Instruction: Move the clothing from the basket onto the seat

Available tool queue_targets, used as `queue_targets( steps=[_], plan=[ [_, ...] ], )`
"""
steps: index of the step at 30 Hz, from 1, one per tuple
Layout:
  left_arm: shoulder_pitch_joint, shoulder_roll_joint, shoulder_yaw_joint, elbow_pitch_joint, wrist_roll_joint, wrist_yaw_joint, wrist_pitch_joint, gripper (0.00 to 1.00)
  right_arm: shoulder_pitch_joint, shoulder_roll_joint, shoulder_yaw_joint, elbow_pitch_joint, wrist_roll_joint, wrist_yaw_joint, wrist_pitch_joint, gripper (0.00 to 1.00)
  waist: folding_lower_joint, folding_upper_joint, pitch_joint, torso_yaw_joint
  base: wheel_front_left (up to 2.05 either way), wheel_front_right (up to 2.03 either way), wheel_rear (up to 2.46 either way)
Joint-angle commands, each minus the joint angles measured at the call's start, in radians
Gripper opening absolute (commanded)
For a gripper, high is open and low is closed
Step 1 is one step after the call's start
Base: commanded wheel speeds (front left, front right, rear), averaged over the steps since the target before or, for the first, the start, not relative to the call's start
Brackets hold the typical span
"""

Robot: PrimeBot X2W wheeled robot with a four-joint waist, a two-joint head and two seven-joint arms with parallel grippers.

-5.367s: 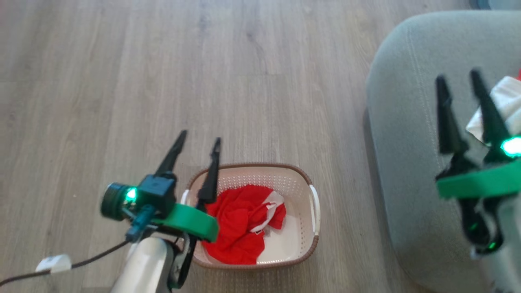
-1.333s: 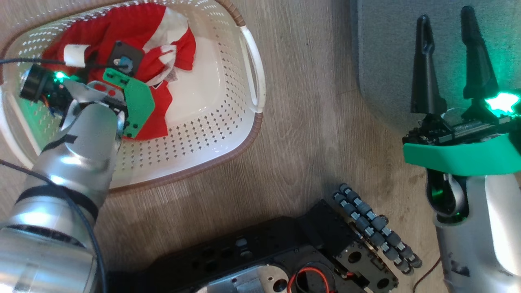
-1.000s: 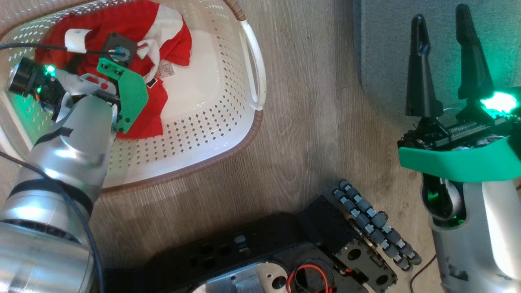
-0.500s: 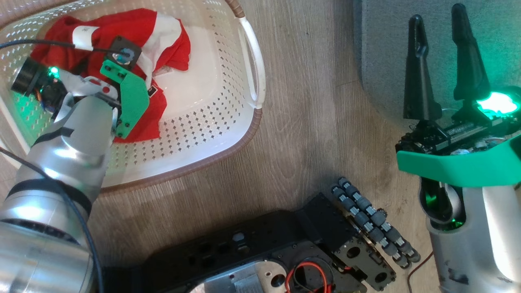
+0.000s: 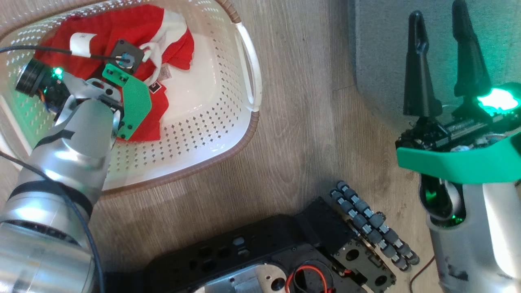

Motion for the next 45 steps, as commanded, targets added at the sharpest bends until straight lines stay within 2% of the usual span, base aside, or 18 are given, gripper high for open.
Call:
queue_targets(
  steps=[1,5,14,22,25,34,45],
  plan=[
    [0.037,0.012,0.010,-0.008,-0.004,0.009,-0.018,0.00,0.017,0.008,0.011,-0.024,-0.005,0.000,-0.002,1.00,0.0000,0.0000,-0.010,0.000,0.00,0.00,0.00],
    [0.053,0.008,0.020,-0.008,-0.025,0.019,-0.052,0.00,-0.024,0.009,0.024,-0.014,-0.012,0.000,-0.002,1.00,0.0000,0.0000,-0.045,-0.003,0.00,0.00,0.00],
    [0.164,-0.051,0.032,-0.009,-0.074,0.045,-0.213,0.00,-0.035,0.009,0.017,0.007,-0.059,0.000,-0.002,1.00,0.0000,0.0000,-0.230,0.062,0.00,0.00,0.00],
    [0.287,-0.086,0.038,-0.039,-0.112,0.080,-0.275,0.00,-0.019,0.001,0.019,0.042,-0.074,0.000,-0.002,1.00,0.0000,0.0000,-0.398,0.106,0.00,0.00,0.00],
    [0.273,-0.093,0.046,-0.076,-0.137,0.049,-0.276,0.00,0.006,-0.013,0.015,0.060,-0.076,0.000,-0.002,1.00,0.0000,0.0000,-0.479,0.130,0.00,0.00,0.00],
    [0.374,-0.088,0.082,-0.264,-0.167,0.062,-0.277,0.00,0.064,-0.043,0.012,0.091,-0.073,0.000,-0.002,1.00,0.0000,0.0000,-0.643,0.181,0.00,0.00,0.00],
    [0.553,-0.045,0.168,-0.631,-0.148,0.082,-0.277,0.00,0.158,-0.066,0.015,0.135,-0.060,0.000,-0.002,1.00,0.0000,0.0000,-0.832,0.247,0.00,0.00,0.00]
  ],
)
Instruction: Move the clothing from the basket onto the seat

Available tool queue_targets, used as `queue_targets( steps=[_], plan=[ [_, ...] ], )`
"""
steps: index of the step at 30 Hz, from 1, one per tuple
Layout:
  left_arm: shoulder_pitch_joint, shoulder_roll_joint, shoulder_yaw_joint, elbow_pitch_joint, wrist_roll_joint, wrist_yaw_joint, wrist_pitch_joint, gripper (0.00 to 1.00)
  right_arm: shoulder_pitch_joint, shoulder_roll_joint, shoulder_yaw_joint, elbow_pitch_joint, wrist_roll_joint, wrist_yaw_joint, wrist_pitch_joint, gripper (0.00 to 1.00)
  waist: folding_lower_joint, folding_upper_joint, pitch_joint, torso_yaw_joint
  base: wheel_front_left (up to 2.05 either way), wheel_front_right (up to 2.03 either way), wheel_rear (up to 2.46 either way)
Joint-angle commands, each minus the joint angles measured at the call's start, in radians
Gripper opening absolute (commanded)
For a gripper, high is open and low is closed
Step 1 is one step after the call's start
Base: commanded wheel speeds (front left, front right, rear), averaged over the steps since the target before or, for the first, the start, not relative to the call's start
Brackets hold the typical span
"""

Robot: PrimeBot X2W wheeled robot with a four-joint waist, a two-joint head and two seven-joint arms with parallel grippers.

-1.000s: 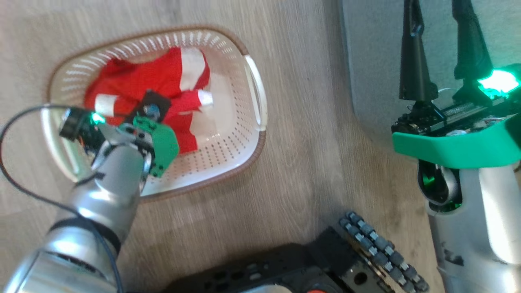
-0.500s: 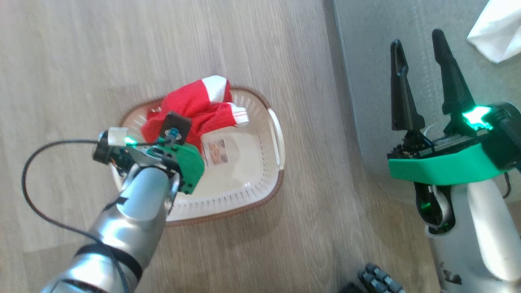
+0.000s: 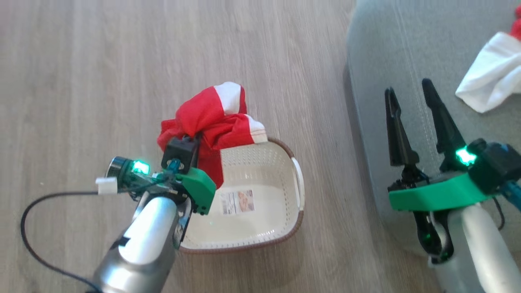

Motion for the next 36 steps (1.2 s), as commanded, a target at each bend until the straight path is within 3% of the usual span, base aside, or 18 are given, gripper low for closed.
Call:
queue_targets(
  steps=[1,12,24,29,36],
  plan=[
    [-0.001,0.027,0.040,-0.062,0.011,0.003,-0.012,0.00,0.013,-0.012,0.016,-0.025,0.008,0.000,-0.002,1.00,0.0002,-0.0001,-0.052,0.035,0.00,0.00,0.00],
    [0.153,0.029,0.141,-0.439,0.052,0.002,-0.013,0.00,0.073,-0.026,0.043,0.000,0.013,0.000,-0.002,1.00,0.0002,-0.0001,-0.154,0.055,0.00,0.00,0.00],
    [0.216,-0.019,0.261,-0.880,0.059,-0.038,-0.013,0.00,0.095,-0.035,0.052,-0.001,0.003,0.000,-0.002,1.00,0.0002,-0.0001,-0.171,0.066,0.00,0.00,0.00],
    [0.206,-0.027,0.246,-0.949,0.062,-0.054,-0.013,0.00,0.094,-0.033,0.054,-0.001,-0.004,0.000,-0.002,1.00,0.0002,-0.0001,-0.165,0.068,0.00,0.00,0.00],
    [0.196,-0.029,0.182,-0.940,0.061,-0.080,-0.013,0.00,0.091,-0.026,0.061,-0.005,-0.007,0.000,-0.002,1.00,0.0002,-0.0001,-0.158,0.067,0.00,0.00,0.00]
  ],
)
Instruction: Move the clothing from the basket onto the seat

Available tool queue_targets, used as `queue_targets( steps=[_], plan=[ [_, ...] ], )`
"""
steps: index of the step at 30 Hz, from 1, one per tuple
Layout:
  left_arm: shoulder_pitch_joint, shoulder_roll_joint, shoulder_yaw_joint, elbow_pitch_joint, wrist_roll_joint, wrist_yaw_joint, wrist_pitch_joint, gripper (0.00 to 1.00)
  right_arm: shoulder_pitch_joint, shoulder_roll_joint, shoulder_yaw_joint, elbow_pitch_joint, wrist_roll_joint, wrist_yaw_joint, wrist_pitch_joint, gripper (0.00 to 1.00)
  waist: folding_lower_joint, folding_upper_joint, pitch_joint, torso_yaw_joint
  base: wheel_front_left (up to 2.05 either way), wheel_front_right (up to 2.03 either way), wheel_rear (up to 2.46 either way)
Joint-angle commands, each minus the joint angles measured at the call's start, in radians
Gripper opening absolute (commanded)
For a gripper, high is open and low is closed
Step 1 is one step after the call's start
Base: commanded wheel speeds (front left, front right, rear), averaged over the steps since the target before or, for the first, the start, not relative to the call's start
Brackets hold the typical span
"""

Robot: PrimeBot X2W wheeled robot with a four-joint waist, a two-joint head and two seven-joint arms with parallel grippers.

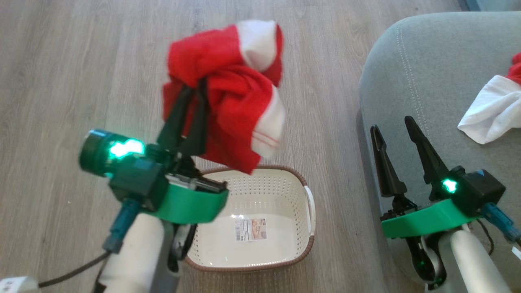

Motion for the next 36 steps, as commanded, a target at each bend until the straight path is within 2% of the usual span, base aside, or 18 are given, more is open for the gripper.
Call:
queue_targets(
  steps=[1,9,18,22,29,36],
  plan=[
    [-0.052,0.001,0.012,-0.025,-0.001,-0.013,-0.005,0.00,-0.009,-0.005,0.021,-0.037,-0.006,0.000,-0.002,1.00,0.0001,-0.0001,0.003,-0.001,0.00,0.00,0.00],
    [-0.046,0.000,-0.112,0.074,-0.003,-0.079,-0.005,0.00,-0.014,-0.003,0.033,-0.036,-0.007,0.000,-0.002,1.00,0.0001,-0.0001,0.011,-0.006,0.00,0.00,0.00],
    [-0.057,0.000,-0.135,0.103,-0.012,-0.076,-0.005,0.00,-0.018,-0.043,0.085,-0.053,0.003,0.000,-0.002,1.00,0.0001,-0.0001,0.017,-0.011,0.00,0.00,0.00],
    [-0.061,0.000,-0.135,0.105,-0.010,-0.076,-0.005,0.00,-0.025,-0.091,0.152,-0.071,0.016,0.000,-0.002,1.00,0.0001,-0.0001,0.019,-0.013,0.00,0.00,0.00],
    [-0.065,0.000,-0.134,0.110,-0.006,-0.089,-0.005,0.00,-0.087,-0.232,0.340,-0.118,-0.014,0.000,-0.002,1.00,0.0001,-0.0001,0.023,-0.019,0.00,0.00,0.00],
    [-0.064,0.000,-0.180,0.146,-0.008,-0.144,-0.005,0.00,-0.194,-0.297,0.452,-0.104,-0.034,0.000,-0.002,1.00,0.0001,-0.0001,0.022,-0.011,0.00,0.00,0.00]
  ],
)
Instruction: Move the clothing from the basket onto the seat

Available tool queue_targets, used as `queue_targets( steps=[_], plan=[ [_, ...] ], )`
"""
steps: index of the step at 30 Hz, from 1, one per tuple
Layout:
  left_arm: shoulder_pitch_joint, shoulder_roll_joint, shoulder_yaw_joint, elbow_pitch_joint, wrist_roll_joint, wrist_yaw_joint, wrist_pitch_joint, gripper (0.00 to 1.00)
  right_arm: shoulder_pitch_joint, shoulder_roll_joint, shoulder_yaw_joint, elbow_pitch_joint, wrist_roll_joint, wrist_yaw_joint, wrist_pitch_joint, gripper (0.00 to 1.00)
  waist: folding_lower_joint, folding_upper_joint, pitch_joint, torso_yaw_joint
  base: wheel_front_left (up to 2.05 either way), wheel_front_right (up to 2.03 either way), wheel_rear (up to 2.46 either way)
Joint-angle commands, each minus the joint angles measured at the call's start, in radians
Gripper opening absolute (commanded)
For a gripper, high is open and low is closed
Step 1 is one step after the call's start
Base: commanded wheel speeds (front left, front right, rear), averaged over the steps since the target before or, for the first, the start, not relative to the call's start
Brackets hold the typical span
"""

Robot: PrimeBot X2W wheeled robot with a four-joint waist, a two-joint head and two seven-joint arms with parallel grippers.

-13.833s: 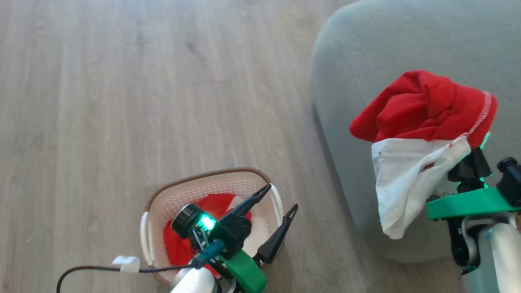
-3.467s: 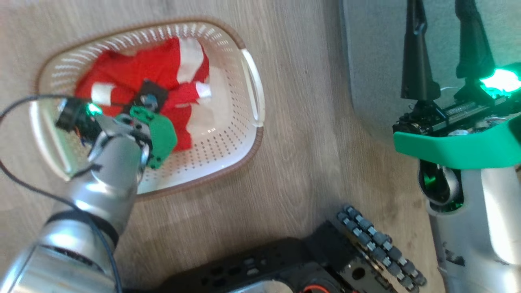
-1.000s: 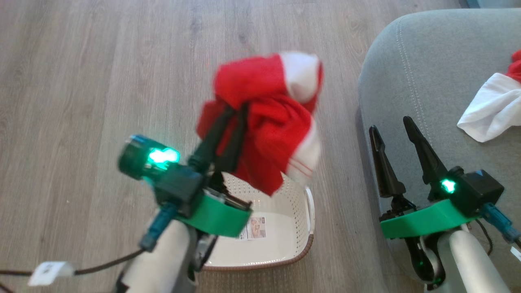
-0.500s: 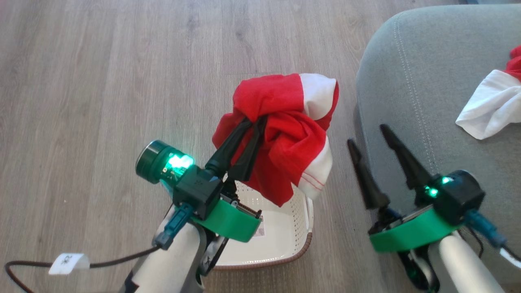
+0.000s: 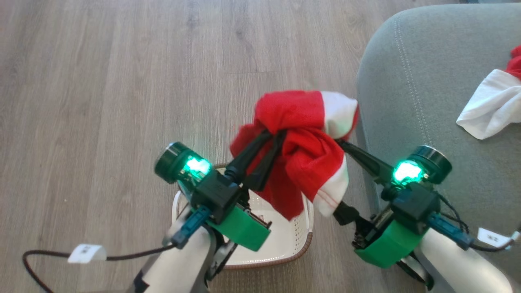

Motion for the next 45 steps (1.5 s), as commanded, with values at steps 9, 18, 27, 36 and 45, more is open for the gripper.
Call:
queue_targets(
  steps=[9,18,27,36,45],
  plan=[
    [-0.044,0.000,-0.020,-0.024,-0.011,-0.030,-0.005,0.00,-0.108,-0.049,0.111,0.071,-0.035,0.000,-0.002,1.00,0.0000,0.0000,-0.014,0.029,0.00,0.00,0.00],
    [-0.040,0.000,-0.055,-0.015,-0.002,-0.048,-0.005,0.00,-0.157,-0.012,0.189,0.162,-0.065,0.000,-0.002,1.00,0.0000,0.0000,-0.026,0.045,0.00,0.00,0.00],
    [-0.030,0.000,-0.080,-0.006,-0.007,-0.056,-0.005,0.00,-0.185,0.018,0.221,0.200,-0.075,0.000,-0.002,1.00,0.0000,0.0000,-0.038,0.052,0.00,0.00,0.00],
    [-0.025,0.000,-0.086,-0.005,-0.014,-0.056,-0.005,0.00,-0.166,0.045,0.168,0.222,-0.079,0.000,-0.002,0.00,0.0000,0.0000,-0.040,0.061,0.00,0.00,0.00],
    [-0.018,0.000,-0.081,-0.002,-0.015,-0.047,-0.005,0.50,-0.128,0.074,0.087,0.198,-0.094,0.000,-0.002,0.00,0.0000,0.0000,-0.036,0.063,0.00,0.00,0.00]
  ],
)
